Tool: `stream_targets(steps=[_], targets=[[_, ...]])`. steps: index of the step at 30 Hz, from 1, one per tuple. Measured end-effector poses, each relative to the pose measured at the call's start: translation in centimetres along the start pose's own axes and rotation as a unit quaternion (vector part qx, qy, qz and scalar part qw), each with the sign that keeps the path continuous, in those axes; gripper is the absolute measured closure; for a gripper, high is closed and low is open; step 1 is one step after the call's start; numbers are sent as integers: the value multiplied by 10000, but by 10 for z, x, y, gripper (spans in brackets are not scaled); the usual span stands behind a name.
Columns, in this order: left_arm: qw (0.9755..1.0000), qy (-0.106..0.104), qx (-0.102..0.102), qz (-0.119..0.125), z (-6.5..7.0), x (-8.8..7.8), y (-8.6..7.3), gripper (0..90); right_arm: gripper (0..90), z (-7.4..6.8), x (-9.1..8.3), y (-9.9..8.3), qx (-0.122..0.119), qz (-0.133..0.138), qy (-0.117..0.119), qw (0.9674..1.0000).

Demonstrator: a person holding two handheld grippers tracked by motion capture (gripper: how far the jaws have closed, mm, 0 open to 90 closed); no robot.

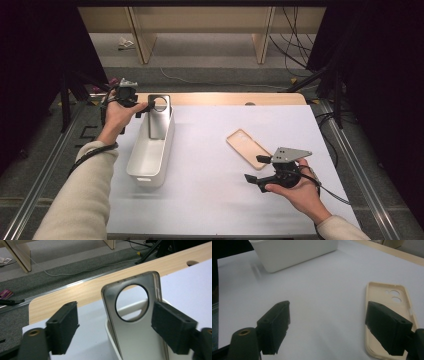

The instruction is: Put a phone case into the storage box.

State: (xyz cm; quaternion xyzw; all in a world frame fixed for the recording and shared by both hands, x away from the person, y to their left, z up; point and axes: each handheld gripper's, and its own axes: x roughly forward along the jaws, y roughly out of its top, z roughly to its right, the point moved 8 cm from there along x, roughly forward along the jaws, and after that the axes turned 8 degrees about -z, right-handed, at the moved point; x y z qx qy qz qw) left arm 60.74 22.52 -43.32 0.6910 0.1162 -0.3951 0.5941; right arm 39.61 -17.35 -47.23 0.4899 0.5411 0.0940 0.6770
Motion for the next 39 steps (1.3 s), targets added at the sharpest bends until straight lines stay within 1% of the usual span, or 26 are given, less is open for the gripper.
stream_targets(steps=[3,4,5,7,9,10,11,12,15,17,18,20,21,23,25,27,30,34,36,38,39], targets=[[9999,-147,70,31,5,-11,-4,186,210,3,0,1,3,6,-18,10000],[9998,-173,60,17,8,-16,-6,171,210,4,-1,1,14,-2,-26,10000],[9998,-193,9,-24,11,-20,-9,144,210,5,-1,1,34,-4,-45,10000],[9996,-277,49,47,17,-30,-12,135,208,7,-1,1,50,-6,-71,10000],[9993,-319,130,120,24,-40,-17,60,207,10,-2,2,72,20,-91,9999],[9992,-332,147,182,28,-45,-19,41,206,12,-3,2,82,19,-105,9999],[9990,-356,140,209,32,-50,-23,22,206,13,-3,2,98,17,-119,9999],[9988,-382,181,253,37,-55,-26,0,206,15,-4,2,116,20,-121,9999],[9975,-511,207,442,53,-69,-37,0,205,20,-4,3,143,36,-152,9998],[9964,-601,170,572,65,-77,-46,0,204,23,-4,2,160,16,-168,9997],[9961,-635,179,586,71,-80,-52,0,204,25,-4,2,174,15,-184,9997],[9956,-706,143,608,83,-83,-64,0,204,28,-5,2,192,11,-212,9996],[9953,-737,172,600,90,-84,-71,0,204,29,-6,2,204,22,-220,9995],[9949,-741,74,675,101,-86,-82,0,204,33,-7,1,229,17,-247,9994],[9943,-778,32,727,111,-87,-91,0,204,37,-8,-1,264,11,-270,9993],[9938,-819,118,737,122,-88,-98,0,204,40,-8,-2,291,5,-297,9991],[9926,-823,282,852,133,-94,-104,0,203,43,-10,-2,324,40,-305,9990],[9895,-912,403,1044,148,-101,-110,0,203,44,-12,-2,346,59,-328,9988],[9885,-926,531,1068,155,-102,-114,0,203,45,-12,-2,357,55,-339,9988],[9879,-958,595,1066,160,-100,-118,0,203,45,-12,-3,358,49,-345,9987],[9879,-955,634,1040,161,-99,-120,0,203,45,-12,-3,361,55,-347,9987]])
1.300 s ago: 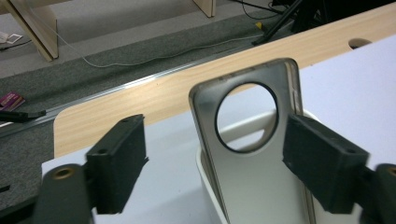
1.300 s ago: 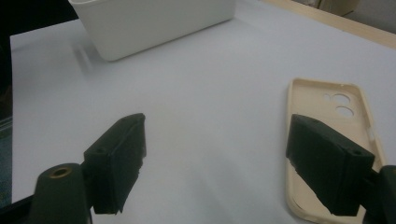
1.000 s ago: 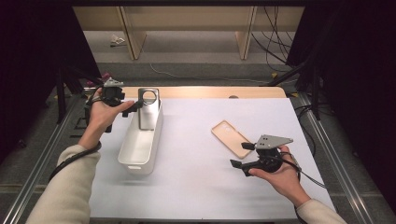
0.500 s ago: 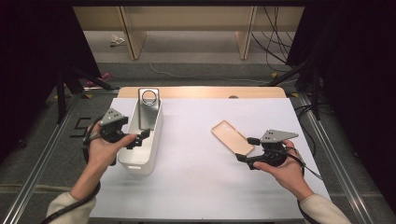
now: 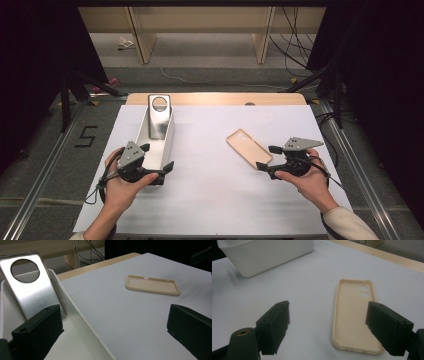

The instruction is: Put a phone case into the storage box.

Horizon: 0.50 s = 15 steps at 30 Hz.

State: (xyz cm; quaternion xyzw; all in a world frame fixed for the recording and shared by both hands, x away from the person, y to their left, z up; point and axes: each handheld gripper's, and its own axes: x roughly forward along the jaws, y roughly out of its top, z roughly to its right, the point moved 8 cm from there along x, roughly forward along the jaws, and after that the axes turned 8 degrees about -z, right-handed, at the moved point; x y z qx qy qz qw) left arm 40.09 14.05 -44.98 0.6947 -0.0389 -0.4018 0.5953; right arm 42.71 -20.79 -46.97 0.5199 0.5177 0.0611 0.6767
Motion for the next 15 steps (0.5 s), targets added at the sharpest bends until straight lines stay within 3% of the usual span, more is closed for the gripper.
stream_targets(steps=[15], targets=[[10000,-32,19,-56,1,5,-4,0,204,4,-3,0,27,34,-55,10000]])
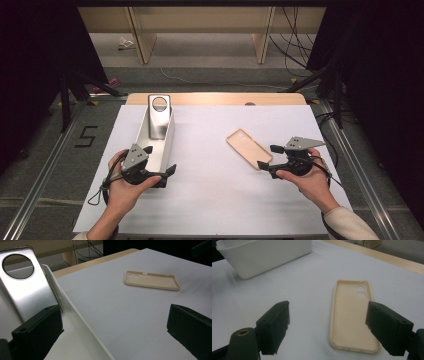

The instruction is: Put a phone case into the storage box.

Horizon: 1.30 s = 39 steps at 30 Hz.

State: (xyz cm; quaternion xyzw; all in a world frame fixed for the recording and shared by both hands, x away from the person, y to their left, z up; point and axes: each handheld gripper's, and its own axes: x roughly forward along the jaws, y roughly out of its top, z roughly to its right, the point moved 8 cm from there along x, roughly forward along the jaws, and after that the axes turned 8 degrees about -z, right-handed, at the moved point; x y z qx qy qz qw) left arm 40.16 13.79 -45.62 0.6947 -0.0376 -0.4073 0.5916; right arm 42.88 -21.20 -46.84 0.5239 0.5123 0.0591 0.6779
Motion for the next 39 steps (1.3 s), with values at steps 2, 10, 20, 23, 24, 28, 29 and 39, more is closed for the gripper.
stream_targets(steps=[2,10,20,23,24,28,29,39], targets=[[10000,2,20,-9,0,1,0,0,204,1,0,1,31,7,-10,10000],[9999,-39,80,-59,4,4,-2,0,322,18,4,3,210,-77,-248,9994],[9999,-48,111,-65,6,5,-3,2,900,63,13,-14,544,-1171,-1113,9854],[9998,-49,158,-95,7,6,-4,4,900,72,17,-18,591,-1367,-1293,9804],[9998,-50,165,-106,7,6,-4,5,900,74,20,-19,629,-1432,-1311,9790],[9998,-55,157,-84,7,6,-4,6,900,80,32,-25,626,-1701,-1311,9747],[9998,-57,159,-80,8,6,-3,6,900,81,35,-27,648,-1780,-1297,9733],[9998,-58,152,-92,7,6,-4,8,900,84,45,-36,605,-2031,-1264,9691]])
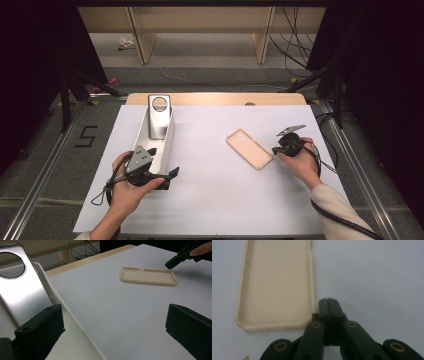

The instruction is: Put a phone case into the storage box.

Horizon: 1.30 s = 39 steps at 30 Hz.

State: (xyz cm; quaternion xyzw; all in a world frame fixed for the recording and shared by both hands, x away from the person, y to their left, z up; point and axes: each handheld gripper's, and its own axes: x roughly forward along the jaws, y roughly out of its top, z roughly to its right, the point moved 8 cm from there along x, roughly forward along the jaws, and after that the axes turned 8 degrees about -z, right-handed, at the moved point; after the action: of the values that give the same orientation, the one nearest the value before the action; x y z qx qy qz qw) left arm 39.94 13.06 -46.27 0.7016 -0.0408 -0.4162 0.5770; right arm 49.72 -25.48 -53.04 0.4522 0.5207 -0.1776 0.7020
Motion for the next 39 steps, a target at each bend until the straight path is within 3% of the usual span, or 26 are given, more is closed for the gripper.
stream_targets(steps=[14,21,29,39], targets=[[10000,-16,-8,1,0,0,0,13,900,-9,1,-2,-231,-209,162,9994],[10000,-17,-2,15,1,-1,1,14,900,-21,-1,-8,-423,-396,377,9976],[10000,-25,1,17,1,-1,1,15,900,-49,-6,-15,-813,-637,559,9931],[9999,-96,-25,91,3,-1,3,20,900,-82,-8,-11,-1126,-690,869,9874]])
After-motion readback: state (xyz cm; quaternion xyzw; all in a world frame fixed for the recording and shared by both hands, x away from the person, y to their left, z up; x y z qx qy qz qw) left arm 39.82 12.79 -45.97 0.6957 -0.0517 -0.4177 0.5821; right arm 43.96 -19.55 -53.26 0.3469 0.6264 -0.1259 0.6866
